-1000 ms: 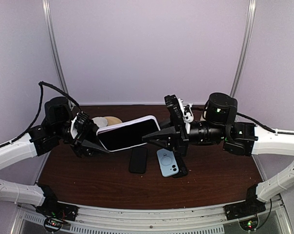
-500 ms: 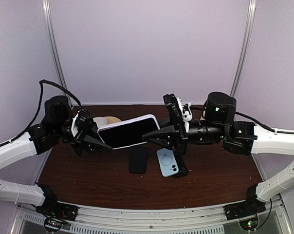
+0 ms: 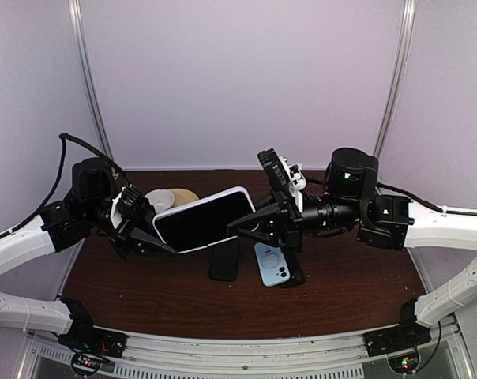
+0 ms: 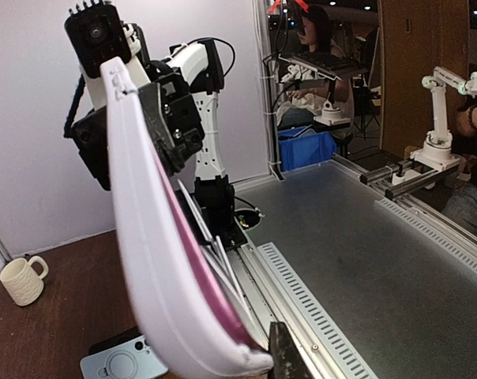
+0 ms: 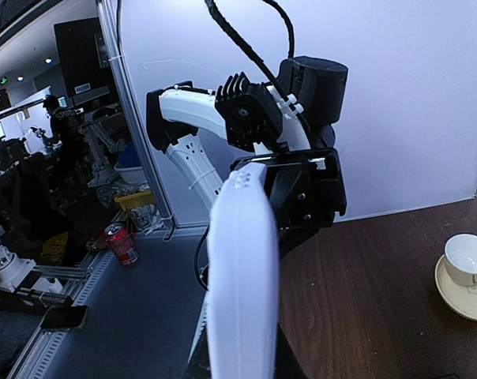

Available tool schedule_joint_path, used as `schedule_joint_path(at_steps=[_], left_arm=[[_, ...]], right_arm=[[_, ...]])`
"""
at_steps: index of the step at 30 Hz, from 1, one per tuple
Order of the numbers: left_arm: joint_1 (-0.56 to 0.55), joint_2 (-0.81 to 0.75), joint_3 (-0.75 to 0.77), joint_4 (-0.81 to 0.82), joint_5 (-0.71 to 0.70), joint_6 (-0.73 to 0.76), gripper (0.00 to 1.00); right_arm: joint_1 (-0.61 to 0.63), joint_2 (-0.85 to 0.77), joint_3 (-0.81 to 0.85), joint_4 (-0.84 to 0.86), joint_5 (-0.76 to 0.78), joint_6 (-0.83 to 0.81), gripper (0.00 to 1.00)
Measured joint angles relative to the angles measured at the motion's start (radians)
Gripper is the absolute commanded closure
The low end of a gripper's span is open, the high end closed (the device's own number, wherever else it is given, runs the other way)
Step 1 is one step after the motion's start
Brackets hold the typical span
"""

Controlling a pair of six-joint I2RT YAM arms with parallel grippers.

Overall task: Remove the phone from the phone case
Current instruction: Remove the phone from the bottom left corner of the phone case.

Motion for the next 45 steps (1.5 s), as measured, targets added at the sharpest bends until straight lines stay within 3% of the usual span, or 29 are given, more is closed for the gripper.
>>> schedule_joint_path(at_steps=[14,22,29,36,45], left_arm=[[-0.012,-0.041,0.000,-0.139,0.058,0.100,0.90],[-0.022,-0.041,0.019,-0.272,0.092,0.264,0.92],[-0.040,-0.045,0.024,-0.277,0.106,0.362,0.95],[-0.045,-0.080,-0.012,-0.157,0.064,0.288,0.83],[-0.053,-0.075,-0.021,-0.064,-0.043,0.169,0.79]], right_arm=[[-0.015,0.095,0.000,0.157,-0.163,0.218,1.00],[-0.016,0.133,0.000,0.209,-0.217,0.338,1.00],[-0.005,0.134,0.000,0.240,-0.259,0.402,1.00],[-0.004,0.129,0.000,0.244,-0.261,0.400,1.00],[-0.005,0.051,0.026,0.037,-0.167,0.208,1.00]])
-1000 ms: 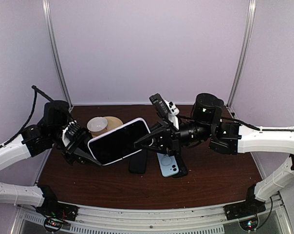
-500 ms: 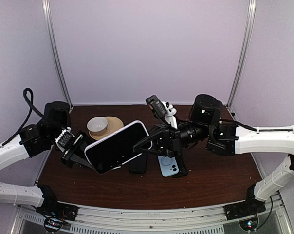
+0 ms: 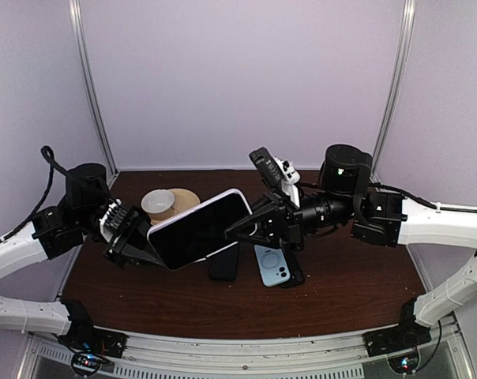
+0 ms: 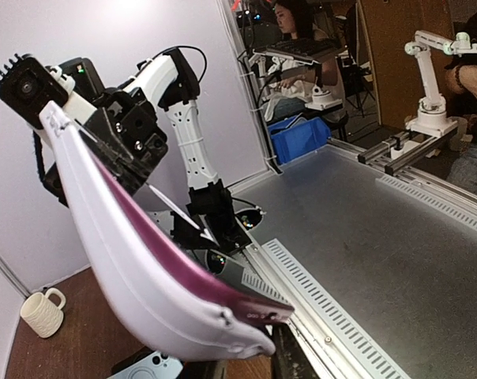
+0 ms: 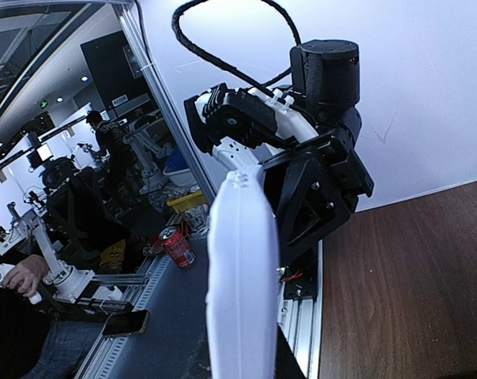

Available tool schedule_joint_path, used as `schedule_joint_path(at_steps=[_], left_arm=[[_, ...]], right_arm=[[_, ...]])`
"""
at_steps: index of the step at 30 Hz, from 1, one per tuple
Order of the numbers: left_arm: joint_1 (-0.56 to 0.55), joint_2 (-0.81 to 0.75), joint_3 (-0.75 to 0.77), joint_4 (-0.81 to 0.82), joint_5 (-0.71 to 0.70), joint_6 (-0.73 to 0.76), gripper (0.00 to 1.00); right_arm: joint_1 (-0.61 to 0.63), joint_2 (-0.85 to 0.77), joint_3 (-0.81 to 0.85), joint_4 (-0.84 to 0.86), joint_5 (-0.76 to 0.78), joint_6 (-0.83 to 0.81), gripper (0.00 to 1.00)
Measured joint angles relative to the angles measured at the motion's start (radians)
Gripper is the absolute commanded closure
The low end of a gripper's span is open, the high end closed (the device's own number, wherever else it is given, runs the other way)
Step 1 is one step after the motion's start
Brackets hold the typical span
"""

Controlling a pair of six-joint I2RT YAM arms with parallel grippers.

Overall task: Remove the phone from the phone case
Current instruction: Remove the phone from the bottom left corner of the phone case.

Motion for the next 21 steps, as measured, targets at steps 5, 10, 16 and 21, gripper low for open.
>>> schedule_joint_path(at_steps=[5,10,16,21], left_arm=[[-0.003,0.021,0.000,0.013,-0.060,-0.039,0.77],[-0.003,0.032,0.000,0.021,-0.134,-0.058,0.62],[-0.003,0.035,-0.025,0.078,-0.189,-0.098,0.52],[-0.003,0.047,-0.034,0.089,-0.222,-0.105,0.50]], right_arm=[[-0.003,-0.018,0.010,-0.066,0.021,-0.071,1.00],[-0.003,-0.018,0.010,-0.082,0.021,-0.116,1.00],[0.008,-0.008,0.010,-0.095,0.024,-0.171,1.00],[0.015,-0.001,0.013,-0.138,0.089,-0.229,1.00]])
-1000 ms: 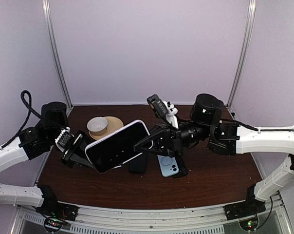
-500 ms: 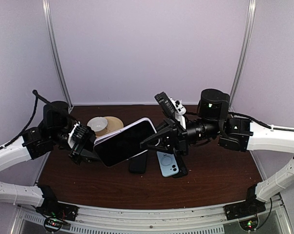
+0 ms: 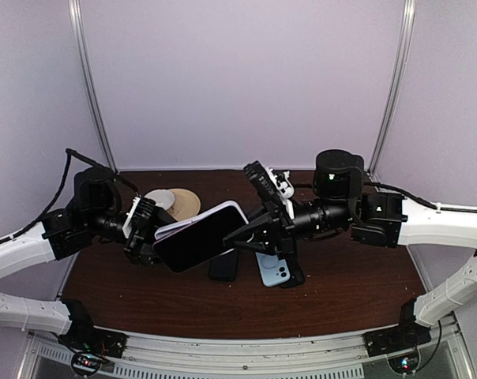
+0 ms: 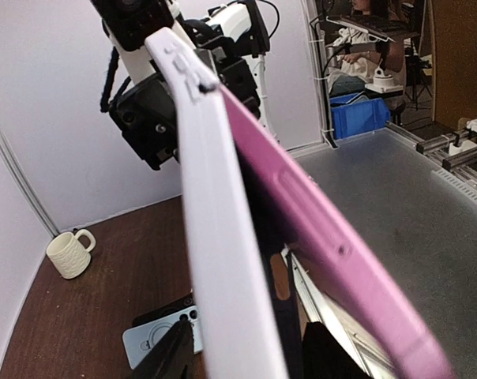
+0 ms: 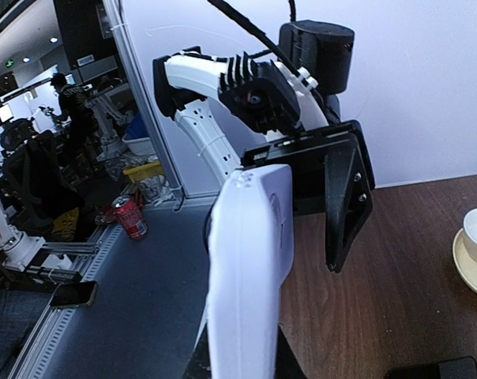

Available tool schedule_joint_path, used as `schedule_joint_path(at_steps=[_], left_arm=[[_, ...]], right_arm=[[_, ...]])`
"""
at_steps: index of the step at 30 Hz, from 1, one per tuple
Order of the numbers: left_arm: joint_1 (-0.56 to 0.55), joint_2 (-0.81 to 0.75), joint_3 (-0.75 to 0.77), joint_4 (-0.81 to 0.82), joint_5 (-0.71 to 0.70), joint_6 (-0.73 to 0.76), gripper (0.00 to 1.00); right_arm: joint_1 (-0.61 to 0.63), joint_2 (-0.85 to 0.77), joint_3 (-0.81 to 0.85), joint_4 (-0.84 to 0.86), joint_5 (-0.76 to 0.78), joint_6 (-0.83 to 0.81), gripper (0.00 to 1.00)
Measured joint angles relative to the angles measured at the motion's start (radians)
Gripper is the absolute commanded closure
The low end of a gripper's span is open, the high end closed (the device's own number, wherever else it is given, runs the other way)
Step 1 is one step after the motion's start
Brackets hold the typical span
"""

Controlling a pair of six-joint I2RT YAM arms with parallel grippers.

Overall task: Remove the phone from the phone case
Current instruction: Remove the phone from the bottom left corner of the phone case, then pass from the right arm to the left

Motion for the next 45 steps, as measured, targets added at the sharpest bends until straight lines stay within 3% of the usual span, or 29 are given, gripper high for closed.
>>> schedule_joint_path(at_steps=[6,11,20,24,28,32,39,45], left_arm=[[0.001,-0.004,0.000,0.000,-0.101,0.050,0.43],[0.001,-0.040,-0.014,0.015,-0.269,0.118,0.34],[0.038,-0.061,-0.037,0.088,-0.604,0.185,0.35],[0.066,-0.073,-0.047,0.093,-0.662,0.216,0.38],[0.071,-0.100,-0.048,0.048,-0.587,0.261,0.42],[0.071,-0.107,-0.047,-0.024,-0.382,0.296,0.43],[0.071,-0.100,-0.045,-0.069,-0.104,0.301,0.49],[0.071,-0.072,-0.040,-0.087,0.029,0.297,0.55]], right_arm=[[0.029,-0.013,0.010,-0.097,0.127,-0.095,1.00],[0.031,-0.077,0.010,-0.186,0.246,-0.161,1.00],[0.007,-0.280,-0.091,-0.266,0.523,-0.240,1.00],[-0.005,-0.334,-0.139,-0.265,0.645,-0.270,1.00],[-0.012,-0.351,-0.178,-0.254,0.747,-0.309,1.00],[-0.018,-0.351,-0.203,-0.239,0.774,-0.357,1.00],[-0.018,-0.327,-0.210,-0.193,0.641,-0.446,1.00],[-0.018,-0.263,-0.210,-0.134,0.509,-0.491,1.00]])
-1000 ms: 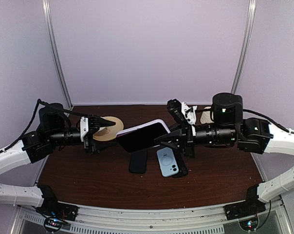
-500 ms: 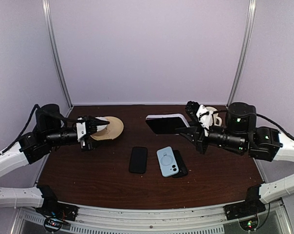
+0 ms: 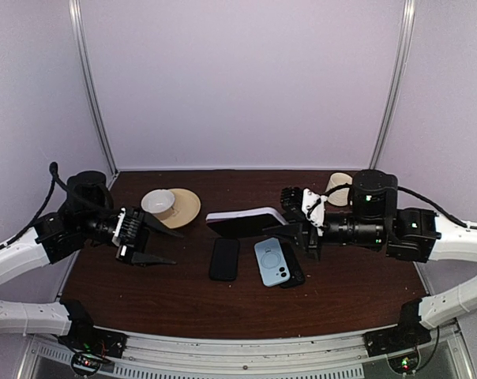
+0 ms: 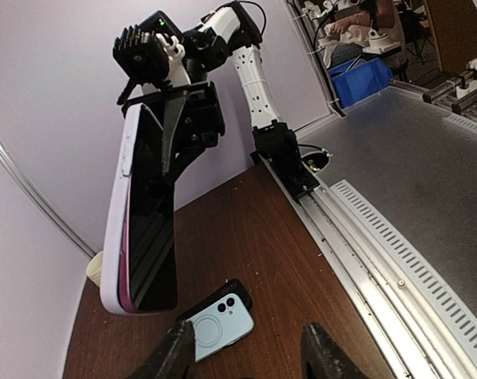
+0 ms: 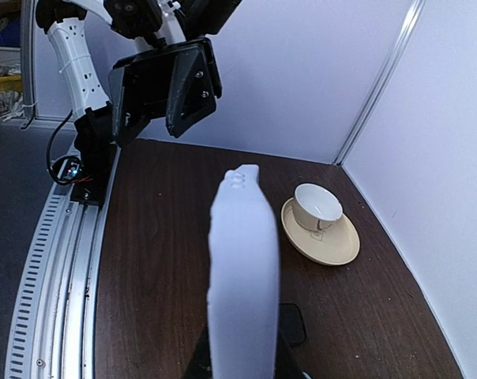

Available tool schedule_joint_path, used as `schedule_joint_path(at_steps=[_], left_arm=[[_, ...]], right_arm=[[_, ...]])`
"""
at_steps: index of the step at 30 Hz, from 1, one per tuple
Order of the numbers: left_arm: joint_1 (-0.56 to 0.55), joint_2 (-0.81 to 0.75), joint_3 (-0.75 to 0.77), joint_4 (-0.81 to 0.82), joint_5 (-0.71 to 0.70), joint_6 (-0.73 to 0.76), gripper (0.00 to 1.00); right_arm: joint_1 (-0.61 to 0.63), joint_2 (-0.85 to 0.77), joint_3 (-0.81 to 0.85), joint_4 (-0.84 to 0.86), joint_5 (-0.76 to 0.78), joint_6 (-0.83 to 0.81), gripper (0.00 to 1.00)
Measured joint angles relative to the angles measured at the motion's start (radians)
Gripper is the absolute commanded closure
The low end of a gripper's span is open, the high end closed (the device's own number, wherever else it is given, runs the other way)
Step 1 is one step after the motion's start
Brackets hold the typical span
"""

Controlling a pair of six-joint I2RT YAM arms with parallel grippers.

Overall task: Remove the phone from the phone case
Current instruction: Pass from the right arm to the left

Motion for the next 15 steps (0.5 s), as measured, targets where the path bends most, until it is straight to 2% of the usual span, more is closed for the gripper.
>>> schedule_joint_path(at_steps=[8,15], left_arm=[[0.000,0.002,0.002,-0.005,0.062,-0.009,0.65],[0.000,0.005,0.012,-0.017,0.075,-0.010,0.62]], right_arm=[[0.000,0.050,0.000,0.055,-0.111,-0.032,1.00],[0.000,0.056,0.000,0.086,-0.169,-0.036,1.00]])
